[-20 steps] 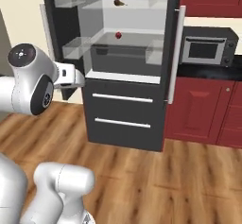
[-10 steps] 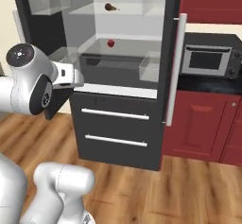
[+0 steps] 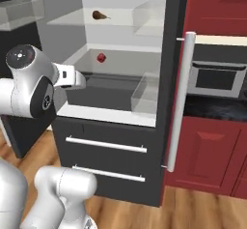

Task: Open the fridge, remove the pear, bell pepper, and fish, and place them on any counter.

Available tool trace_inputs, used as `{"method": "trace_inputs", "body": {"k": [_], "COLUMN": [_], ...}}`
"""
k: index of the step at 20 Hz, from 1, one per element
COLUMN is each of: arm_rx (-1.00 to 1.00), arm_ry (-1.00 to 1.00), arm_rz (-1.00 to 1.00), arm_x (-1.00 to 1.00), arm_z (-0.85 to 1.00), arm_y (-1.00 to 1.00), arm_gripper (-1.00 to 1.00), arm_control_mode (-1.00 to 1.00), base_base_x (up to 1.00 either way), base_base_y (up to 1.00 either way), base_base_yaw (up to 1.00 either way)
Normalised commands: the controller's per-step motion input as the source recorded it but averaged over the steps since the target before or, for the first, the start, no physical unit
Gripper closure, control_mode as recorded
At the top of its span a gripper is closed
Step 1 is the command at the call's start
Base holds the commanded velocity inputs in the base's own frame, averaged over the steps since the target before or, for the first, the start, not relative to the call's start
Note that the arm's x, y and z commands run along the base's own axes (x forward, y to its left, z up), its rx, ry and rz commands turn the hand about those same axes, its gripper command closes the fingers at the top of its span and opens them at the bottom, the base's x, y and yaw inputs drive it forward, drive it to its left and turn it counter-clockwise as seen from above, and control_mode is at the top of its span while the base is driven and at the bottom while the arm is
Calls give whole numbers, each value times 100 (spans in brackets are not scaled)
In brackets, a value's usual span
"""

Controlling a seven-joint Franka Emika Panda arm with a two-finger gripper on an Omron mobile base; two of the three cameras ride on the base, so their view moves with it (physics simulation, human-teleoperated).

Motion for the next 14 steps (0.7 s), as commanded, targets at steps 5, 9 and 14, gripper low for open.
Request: {"method": "trace_inputs", "body": {"k": [5, 9, 14], "arm_rx": [0, 0, 0], "arm_ry": [0, 0, 0], "arm_rz": [0, 0, 0], "arm_x": [0, 0, 0], "arm_z": [0, 0, 0], "arm_y": [0, 0, 0], "arm_gripper": [-100, -100, -100], "arm_control_mode": [100, 100, 100], "base_base_x": [100, 92, 62], "base_base_y": [0, 3, 12], "base_base_yaw": [0, 0, 0]}}
